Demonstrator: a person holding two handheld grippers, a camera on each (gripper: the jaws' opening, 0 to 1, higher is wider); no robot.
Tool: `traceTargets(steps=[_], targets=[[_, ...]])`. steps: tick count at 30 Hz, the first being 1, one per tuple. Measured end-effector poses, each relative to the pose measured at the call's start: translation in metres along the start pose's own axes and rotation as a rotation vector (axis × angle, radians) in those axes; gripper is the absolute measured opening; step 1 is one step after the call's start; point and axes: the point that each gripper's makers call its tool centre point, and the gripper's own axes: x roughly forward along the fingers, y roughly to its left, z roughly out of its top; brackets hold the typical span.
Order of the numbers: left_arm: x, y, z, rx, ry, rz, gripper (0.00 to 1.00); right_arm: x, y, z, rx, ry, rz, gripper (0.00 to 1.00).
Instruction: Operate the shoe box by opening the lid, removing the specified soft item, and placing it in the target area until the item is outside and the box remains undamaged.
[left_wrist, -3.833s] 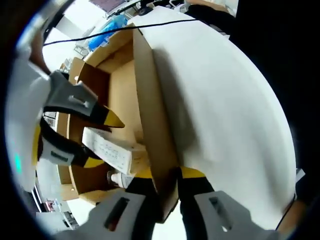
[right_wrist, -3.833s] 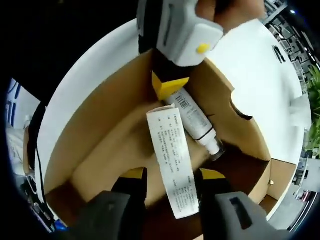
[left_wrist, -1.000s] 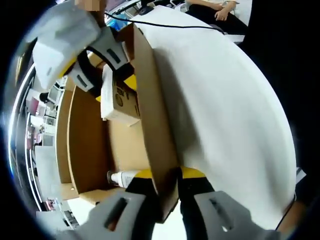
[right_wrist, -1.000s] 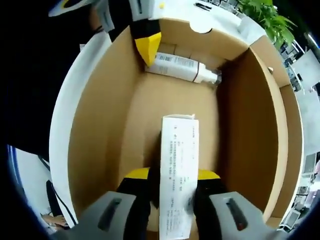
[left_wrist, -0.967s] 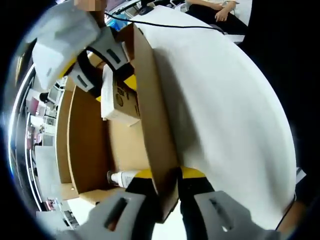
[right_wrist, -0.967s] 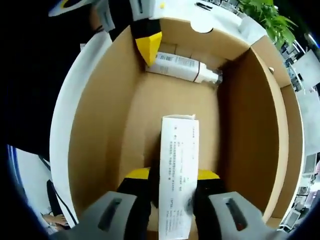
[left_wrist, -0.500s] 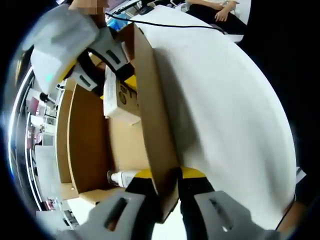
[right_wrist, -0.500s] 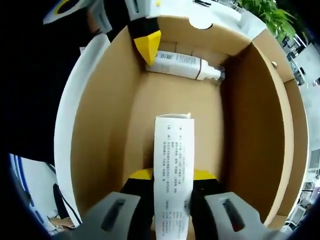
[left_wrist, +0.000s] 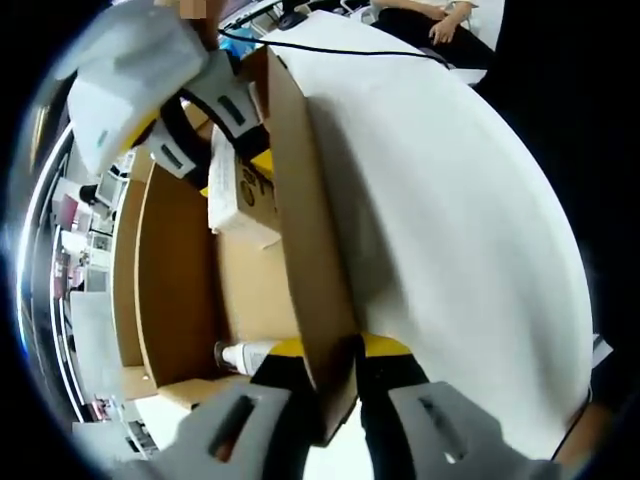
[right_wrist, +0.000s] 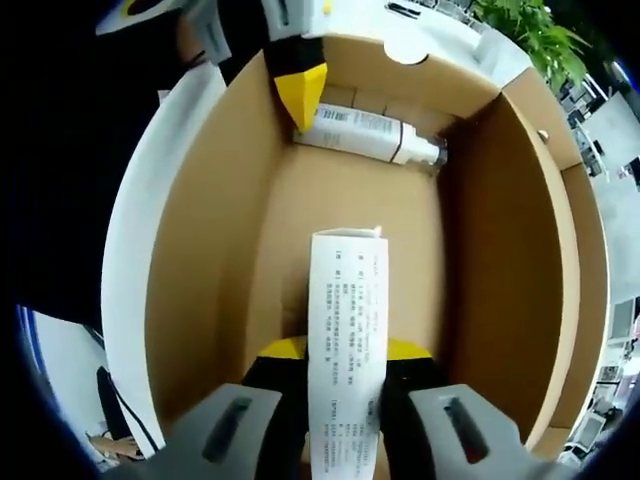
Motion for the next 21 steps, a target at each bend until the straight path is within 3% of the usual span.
traceTargets(steps=[5, 14, 21], targets=[[0.0, 0.0, 0.0, -0.002, -0.001, 0.0, 0.13, -0.004, 0.001, -0.002, 0.011, -0.003, -0.021, 0.23], [0.0, 0.001, 0.0, -0.003, -0.001, 0.0, 0.13, -0.04, -0.006, 0.005, 0.073, -0.066, -0.112, 0.23], [0.0, 0.001, 0.0, -0.006, -0.001, 0.001, 0.13, -0.055, -0.006, 0.006, 0.083, -0.091, -0.162, 0.23]])
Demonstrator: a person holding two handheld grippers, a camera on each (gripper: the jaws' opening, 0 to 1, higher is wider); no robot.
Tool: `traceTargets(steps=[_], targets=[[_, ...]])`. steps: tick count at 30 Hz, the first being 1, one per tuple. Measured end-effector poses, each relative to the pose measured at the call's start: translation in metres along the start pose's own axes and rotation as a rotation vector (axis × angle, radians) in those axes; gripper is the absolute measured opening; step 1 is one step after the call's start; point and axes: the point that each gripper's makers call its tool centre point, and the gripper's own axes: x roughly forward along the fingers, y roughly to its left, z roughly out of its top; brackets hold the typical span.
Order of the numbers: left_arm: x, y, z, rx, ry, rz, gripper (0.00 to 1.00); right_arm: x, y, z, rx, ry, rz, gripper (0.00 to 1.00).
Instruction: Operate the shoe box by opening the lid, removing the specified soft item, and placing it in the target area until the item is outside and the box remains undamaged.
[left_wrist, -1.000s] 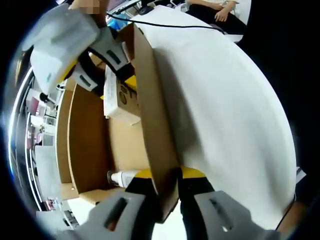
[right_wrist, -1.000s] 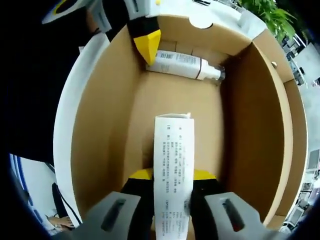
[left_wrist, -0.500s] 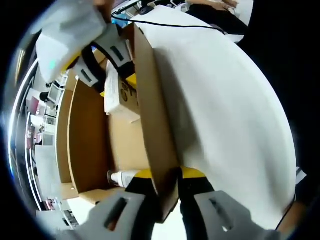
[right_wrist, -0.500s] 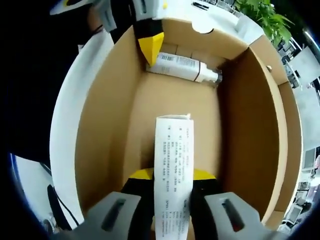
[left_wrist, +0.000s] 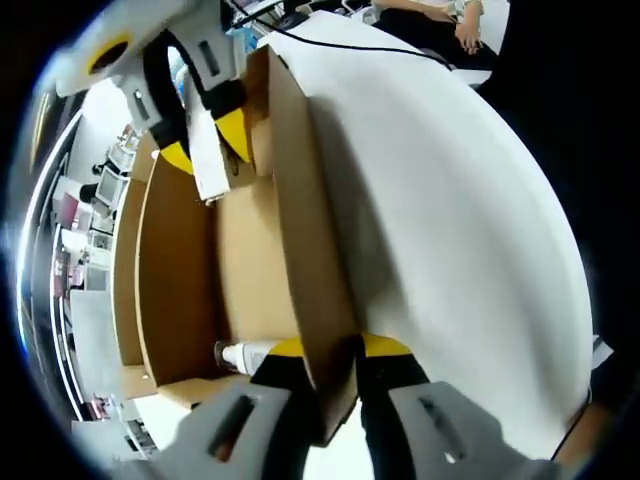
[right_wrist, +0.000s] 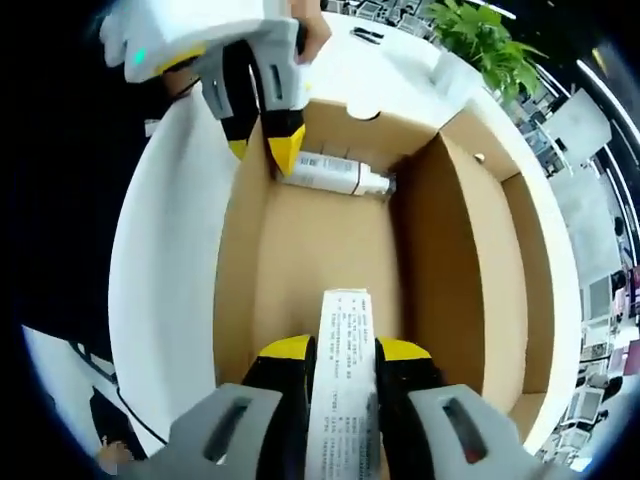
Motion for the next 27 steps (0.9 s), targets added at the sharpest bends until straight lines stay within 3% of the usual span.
traceTargets(steps=[2, 4, 12, 16, 27], targets=[[0.0, 0.0, 0.0, 0.0, 0.0, 0.0, 0.13, -0.002, 0.0, 0.001, -0.002, -0.005, -0.006, 0.22], [0.0, 0.0, 0.0, 0.0, 0.0, 0.0, 0.13, -0.01, -0.007, 0.008, 0.036, -0.045, -0.059, 0.22], [0.0, 0.0, 0.0, -0.004, 0.0, 0.0, 0.13, -0.035, -0.011, 0.017, 0.062, -0.11, -0.108, 0.22], [0.0, 0.0, 0.0, -0.003, 0.0, 0.001, 0.13, -0.052, -0.016, 0.024, 0.123, -0.193, -0.171, 0.22], [0.0, 0.0, 0.0, -0.001, -0.009, -0.004, 0.13, -0.087, -0.011, 0.008, 0.239, -0.216, -0.237, 0.22]])
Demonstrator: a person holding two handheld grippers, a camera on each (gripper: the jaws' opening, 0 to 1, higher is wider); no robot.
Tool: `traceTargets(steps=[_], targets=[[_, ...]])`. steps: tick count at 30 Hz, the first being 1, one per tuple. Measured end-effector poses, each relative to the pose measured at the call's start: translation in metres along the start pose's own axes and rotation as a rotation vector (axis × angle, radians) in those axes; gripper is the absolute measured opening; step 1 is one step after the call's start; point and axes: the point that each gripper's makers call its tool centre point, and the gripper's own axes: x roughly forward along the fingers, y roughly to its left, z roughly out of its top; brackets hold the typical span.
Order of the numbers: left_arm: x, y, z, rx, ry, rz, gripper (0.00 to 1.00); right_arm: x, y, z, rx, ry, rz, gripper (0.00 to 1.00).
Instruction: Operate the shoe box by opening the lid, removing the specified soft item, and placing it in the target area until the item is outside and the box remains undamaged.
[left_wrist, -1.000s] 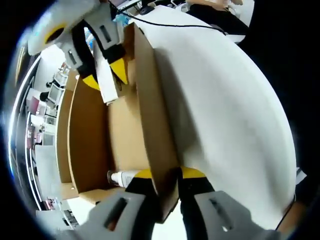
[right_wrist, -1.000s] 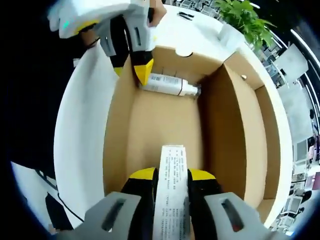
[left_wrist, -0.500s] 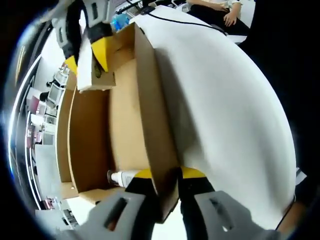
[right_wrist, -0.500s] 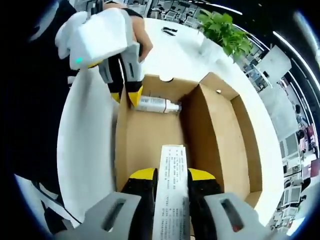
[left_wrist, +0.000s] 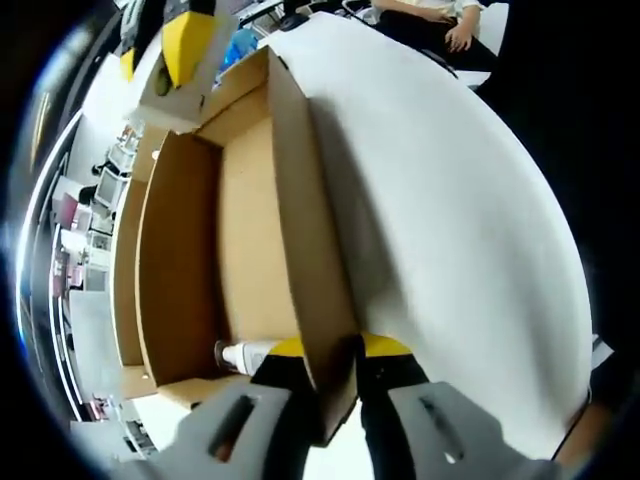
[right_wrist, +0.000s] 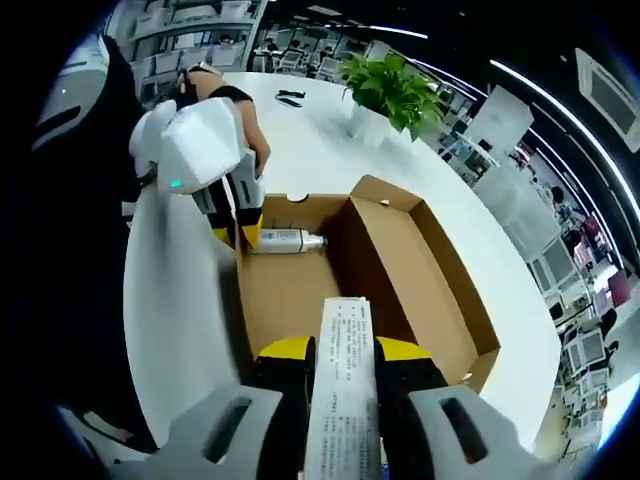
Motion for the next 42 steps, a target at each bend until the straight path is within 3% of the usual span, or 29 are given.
traceTargets(steps=[11, 29, 42], targets=[[0.001, 0.0, -0.001, 0.003, 0.006, 0.004, 0.13, -0.042, -0.003, -0.019, 0.065, -0.016, -0.102, 0.22], [0.002, 0.0, 0.0, 0.003, 0.01, 0.013, 0.14, -0.104, 0.007, -0.07, 0.213, -0.002, -0.254, 0.22], [0.0, -0.002, 0.0, -0.001, 0.007, 0.009, 0.14, -0.105, 0.035, -0.106, 0.336, 0.011, -0.264, 0.22]])
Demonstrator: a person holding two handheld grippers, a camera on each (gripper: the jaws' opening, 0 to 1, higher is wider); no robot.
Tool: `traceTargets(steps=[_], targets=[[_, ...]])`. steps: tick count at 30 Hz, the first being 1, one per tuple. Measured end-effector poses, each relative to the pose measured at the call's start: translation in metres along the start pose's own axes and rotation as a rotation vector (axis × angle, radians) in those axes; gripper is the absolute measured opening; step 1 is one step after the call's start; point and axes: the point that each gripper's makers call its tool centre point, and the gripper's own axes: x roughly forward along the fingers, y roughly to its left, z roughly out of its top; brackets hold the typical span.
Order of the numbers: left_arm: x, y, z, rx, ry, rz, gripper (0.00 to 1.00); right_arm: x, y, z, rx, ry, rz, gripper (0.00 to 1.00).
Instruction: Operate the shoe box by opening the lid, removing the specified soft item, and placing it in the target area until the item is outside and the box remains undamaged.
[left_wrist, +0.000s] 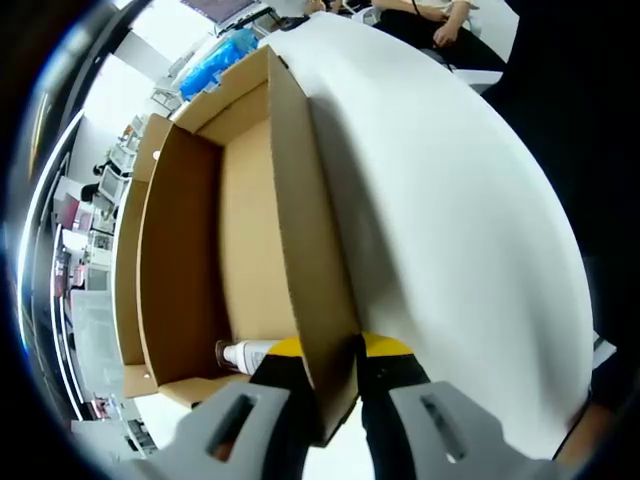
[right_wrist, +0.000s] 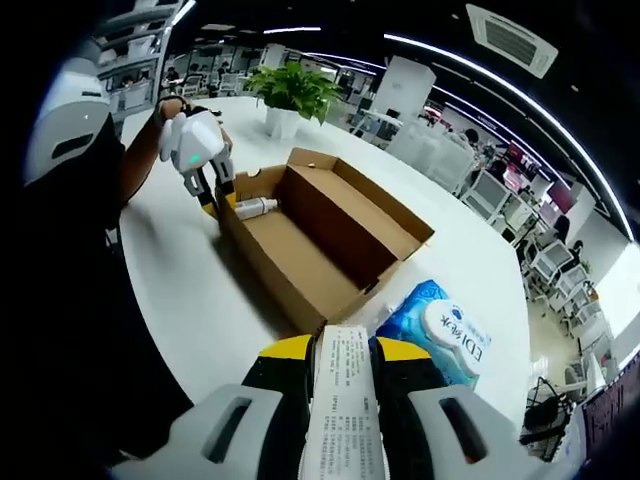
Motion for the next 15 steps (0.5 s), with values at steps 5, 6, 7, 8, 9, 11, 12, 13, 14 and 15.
traceTargets(steps=[5, 6, 7, 8, 9, 11, 12, 13, 14, 15], targets=[[-0.001, 0.0, 0.0, 0.0, 0.001, 0.003, 0.14, 0.004, 0.004, -0.021, 0.029, 0.035, 0.005, 0.22], [-0.001, -0.001, 0.0, 0.0, 0.001, 0.004, 0.14, 0.005, 0.004, -0.024, 0.034, 0.038, 0.004, 0.22], [-0.001, -0.001, 0.0, 0.0, 0.001, 0.005, 0.14, 0.007, 0.006, -0.028, 0.05, 0.037, 0.008, 0.22], [-0.001, 0.0, 0.0, 0.0, 0.002, 0.004, 0.14, 0.009, 0.009, -0.03, 0.07, 0.033, 0.013, 0.22], [-0.001, 0.0, 0.0, 0.0, 0.002, 0.004, 0.14, 0.012, 0.011, -0.032, 0.093, 0.018, 0.018, 0.22], [-0.001, 0.0, 0.0, -0.001, 0.0, 0.004, 0.14, 0.018, 0.013, -0.039, 0.127, 0.015, 0.025, 0.22], [-0.001, 0.001, 0.0, 0.001, -0.001, 0.003, 0.14, 0.02, 0.013, -0.043, 0.138, 0.021, 0.027, 0.22], [0.0, 0.001, 0.0, 0.001, -0.003, 0.002, 0.14, 0.023, 0.014, -0.049, 0.156, 0.034, 0.029, 0.22], [0.0, 0.001, 0.0, 0.0, -0.004, 0.0, 0.14, 0.027, 0.013, -0.054, 0.168, 0.046, 0.031, 0.22], [0.0, 0.001, 0.0, 0.001, -0.005, 0.0, 0.14, 0.028, 0.013, -0.056, 0.171, 0.05, 0.031, 0.22]])
